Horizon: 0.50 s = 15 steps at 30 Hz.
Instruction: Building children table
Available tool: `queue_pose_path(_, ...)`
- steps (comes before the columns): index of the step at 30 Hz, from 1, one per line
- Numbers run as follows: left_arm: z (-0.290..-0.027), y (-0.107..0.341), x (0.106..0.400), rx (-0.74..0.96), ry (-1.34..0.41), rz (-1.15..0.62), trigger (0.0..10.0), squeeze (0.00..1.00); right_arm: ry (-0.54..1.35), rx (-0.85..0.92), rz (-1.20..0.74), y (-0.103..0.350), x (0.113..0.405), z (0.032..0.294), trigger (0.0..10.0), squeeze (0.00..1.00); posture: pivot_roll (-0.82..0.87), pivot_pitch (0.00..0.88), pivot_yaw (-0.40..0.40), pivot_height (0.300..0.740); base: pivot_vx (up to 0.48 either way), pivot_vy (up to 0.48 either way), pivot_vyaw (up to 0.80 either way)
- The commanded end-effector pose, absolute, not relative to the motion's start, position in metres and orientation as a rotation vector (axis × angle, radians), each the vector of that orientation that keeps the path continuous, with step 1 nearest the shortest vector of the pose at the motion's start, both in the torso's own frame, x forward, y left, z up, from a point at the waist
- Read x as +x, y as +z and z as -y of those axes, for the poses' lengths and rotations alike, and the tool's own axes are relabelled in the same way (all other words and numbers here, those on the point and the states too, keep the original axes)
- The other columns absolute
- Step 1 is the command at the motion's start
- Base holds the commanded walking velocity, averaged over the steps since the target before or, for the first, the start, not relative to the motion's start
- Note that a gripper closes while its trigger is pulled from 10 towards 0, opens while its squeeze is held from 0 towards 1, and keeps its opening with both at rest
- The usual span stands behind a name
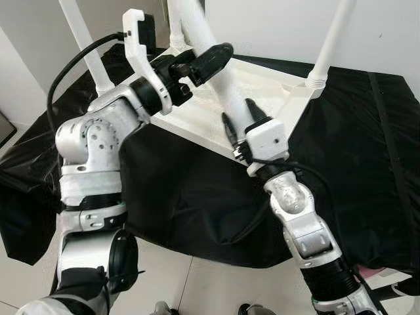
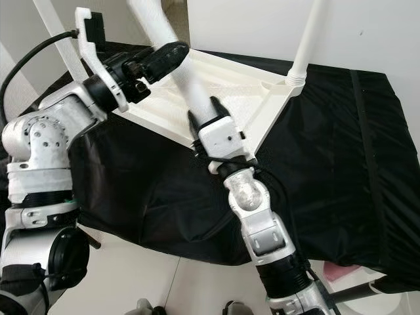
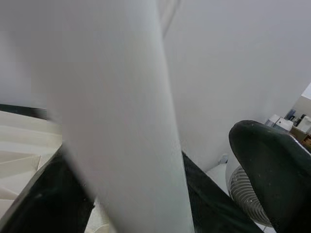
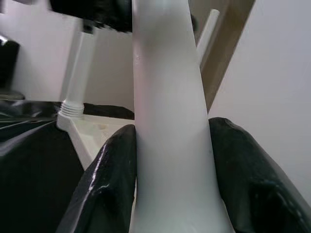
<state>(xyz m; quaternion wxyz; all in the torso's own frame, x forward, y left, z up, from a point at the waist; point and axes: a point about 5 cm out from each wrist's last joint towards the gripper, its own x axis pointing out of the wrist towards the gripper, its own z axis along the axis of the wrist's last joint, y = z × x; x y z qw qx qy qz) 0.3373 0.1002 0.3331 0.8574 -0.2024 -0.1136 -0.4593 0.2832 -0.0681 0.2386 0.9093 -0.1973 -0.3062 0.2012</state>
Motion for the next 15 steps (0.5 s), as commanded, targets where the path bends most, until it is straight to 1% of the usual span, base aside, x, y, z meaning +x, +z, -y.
queue_pose_path(1,-0.1003,0.3347,0.3383,-0.432,-0.958,0.229,10.0,0.00,0.433,-0.408,0.653,0.2393,0.2804,0.0652,10.0,0.00,-0.10,0.092,0.081,0.740,0.000,0.000,0.00)
queue_pose_path(6,-0.1036,0.3317,0.3436,-0.448,-0.900,0.191,10.0,0.00,0.432,-0.415,0.654,0.2363,0.2807,0.0641,10.0,0.00,-0.10,0.093,0.082,0.740,0.000,0.000,0.00)
queue_pose_path(7,-0.1049,0.3305,0.3443,-0.452,-0.886,0.182,3.5,0.00,0.415,-0.413,0.643,0.2352,0.2830,0.0655,10.0,0.00,-0.09,0.095,0.082,0.740,0.000,0.000,0.00)
queue_pose_path(8,-0.1049,0.3305,0.3443,-0.452,-0.886,0.182,3.5,0.00,0.415,-0.413,0.643,0.2352,0.2830,0.0655,10.0,0.00,-0.09,0.095,0.082,0.740,0.000,0.000,0.00)
queue_pose_path(9,-0.1051,0.3307,0.3441,-0.453,-0.885,0.182,1.1,0.00,0.409,-0.411,0.639,0.2349,0.2839,0.0661,10.0,0.00,-0.09,0.095,0.082,0.740,0.000,0.000,0.00)
queue_pose_path(11,-0.1052,0.3308,0.3440,-0.456,-0.883,0.181,1.1,0.00,0.404,-0.414,0.638,0.2345,0.2846,0.0665,10.0,0.00,-0.09,0.095,0.082,0.740,0.000,0.000,0.00)
queue_pose_path(12,-0.1051,0.3307,0.3440,-0.458,-0.879,0.179,0.0,0.00,0.399,-0.417,0.634,0.2340,0.2855,0.0671,10.0,0.00,-0.09,0.095,0.082,0.740,0.000,0.000,0.00)
queue_pose_path(15,-0.1037,0.3292,0.3442,-0.422,-0.855,0.174,0.0,0.00,0.374,-0.428,0.603,0.2310,0.2892,0.0686,10.0,0.00,-0.09,0.099,0.080,0.740,0.000,0.000,0.00)
